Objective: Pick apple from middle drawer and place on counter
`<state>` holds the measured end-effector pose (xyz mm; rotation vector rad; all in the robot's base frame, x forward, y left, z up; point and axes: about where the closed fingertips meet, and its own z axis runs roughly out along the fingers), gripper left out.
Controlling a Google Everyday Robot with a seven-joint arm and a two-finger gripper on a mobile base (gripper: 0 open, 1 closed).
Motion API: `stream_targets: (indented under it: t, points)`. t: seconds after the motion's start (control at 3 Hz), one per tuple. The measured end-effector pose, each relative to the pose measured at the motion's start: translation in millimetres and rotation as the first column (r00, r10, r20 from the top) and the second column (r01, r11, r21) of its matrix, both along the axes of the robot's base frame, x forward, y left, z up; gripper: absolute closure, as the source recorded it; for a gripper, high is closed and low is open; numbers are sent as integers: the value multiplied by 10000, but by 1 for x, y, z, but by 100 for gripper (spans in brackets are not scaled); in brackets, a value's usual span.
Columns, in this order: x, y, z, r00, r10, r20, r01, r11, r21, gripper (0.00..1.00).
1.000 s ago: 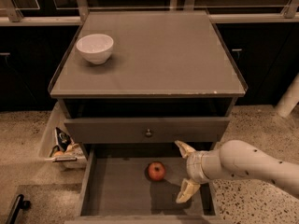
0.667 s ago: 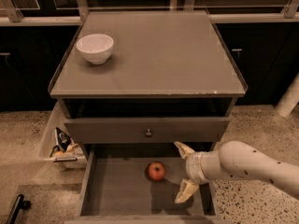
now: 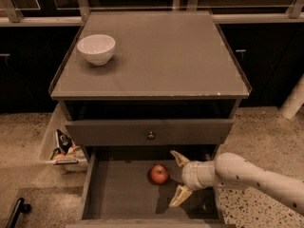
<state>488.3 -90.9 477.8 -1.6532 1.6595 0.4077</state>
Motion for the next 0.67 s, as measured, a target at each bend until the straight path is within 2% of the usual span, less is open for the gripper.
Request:
stream_targets:
  t: [0.33, 0.67]
  points:
    - [10, 13, -34, 9989, 369, -274, -339, 9943, 1011, 0]
    - [20, 22, -55, 9974, 576, -442, -505, 9878, 1476, 0]
